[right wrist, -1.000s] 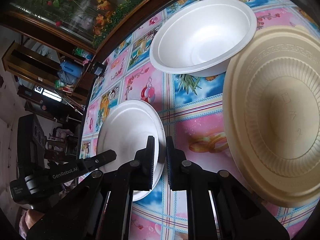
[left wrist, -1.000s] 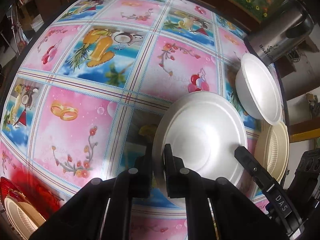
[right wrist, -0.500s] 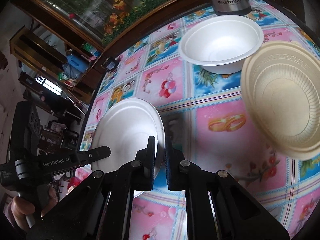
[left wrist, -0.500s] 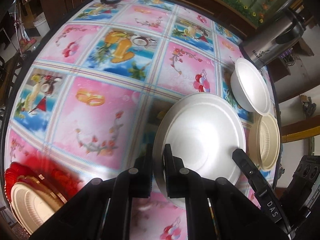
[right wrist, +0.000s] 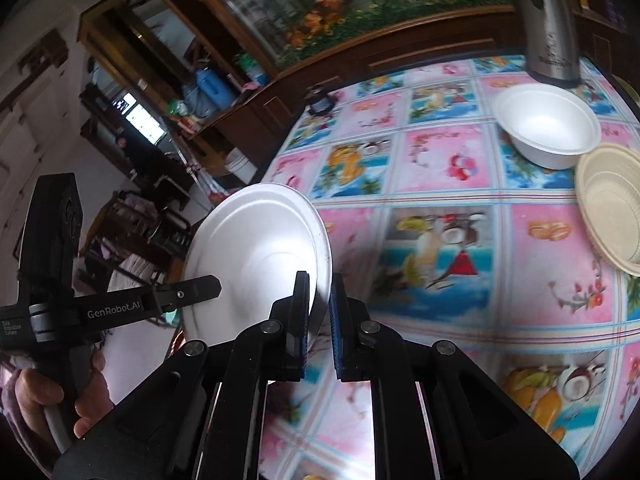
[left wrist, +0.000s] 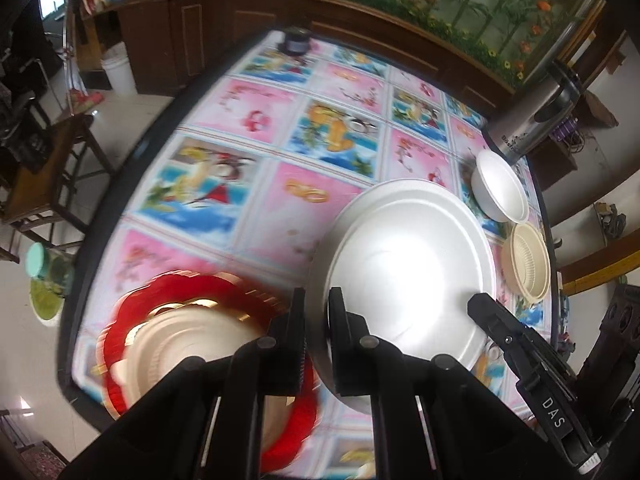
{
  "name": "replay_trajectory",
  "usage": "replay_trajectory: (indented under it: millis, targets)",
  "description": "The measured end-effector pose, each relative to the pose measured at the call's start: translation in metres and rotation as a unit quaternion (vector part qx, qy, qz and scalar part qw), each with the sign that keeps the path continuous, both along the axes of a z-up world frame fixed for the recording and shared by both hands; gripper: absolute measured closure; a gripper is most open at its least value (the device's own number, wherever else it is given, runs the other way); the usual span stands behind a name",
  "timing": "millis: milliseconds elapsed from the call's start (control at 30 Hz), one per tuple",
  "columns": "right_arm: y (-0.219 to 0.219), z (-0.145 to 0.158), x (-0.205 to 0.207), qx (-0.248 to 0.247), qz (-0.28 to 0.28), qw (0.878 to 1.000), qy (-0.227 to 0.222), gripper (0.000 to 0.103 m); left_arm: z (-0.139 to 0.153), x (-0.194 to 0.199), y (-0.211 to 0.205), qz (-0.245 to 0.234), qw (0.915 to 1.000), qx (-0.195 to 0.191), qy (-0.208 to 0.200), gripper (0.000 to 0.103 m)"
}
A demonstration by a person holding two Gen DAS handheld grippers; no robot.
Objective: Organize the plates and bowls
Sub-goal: 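Carry the white foam plate with the left gripper over the red stack, then lower the white foam plate onto the stack and open the left gripper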
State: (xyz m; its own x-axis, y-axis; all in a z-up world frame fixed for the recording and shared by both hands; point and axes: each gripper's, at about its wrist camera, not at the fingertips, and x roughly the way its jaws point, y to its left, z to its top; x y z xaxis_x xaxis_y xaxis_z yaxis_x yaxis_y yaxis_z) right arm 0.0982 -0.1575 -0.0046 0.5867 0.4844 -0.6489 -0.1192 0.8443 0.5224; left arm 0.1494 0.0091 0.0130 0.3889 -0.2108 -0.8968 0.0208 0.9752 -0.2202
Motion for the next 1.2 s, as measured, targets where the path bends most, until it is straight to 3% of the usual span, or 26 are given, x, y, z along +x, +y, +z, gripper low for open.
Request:
replay_trajectory:
  millis: [233, 667, 867, 1200]
  targets:
    - [0.053, 0.0, -0.024, -0.021, 0.04, 0.999, 0.0, 0.094, -0.003, -0.038, 0.045, 0.018, 0.9998, 0.011, -0.006, 0.095]
    - [0.126, -0.037, -0.047, -0.079, 0.093, 0.992, 0.038, 0.093, -0.064, -0.07, 0.103, 0.05, 0.9975, 0.009, 0.05, 0.093]
    - [0.136, -0.045, -0.045, -0.09, 0.093, 0.991, 0.046, 0.093, -0.076, -0.069, 0.111, 0.045, 0.9972, 0.015, 0.058, 0.092]
    - [0.148, -0.05, -0.044, -0.112, 0.096, 0.988, 0.044, 0.093, -0.079, -0.068, 0.107, 0.027, 0.9959, 0.071, 0.049, 0.086]
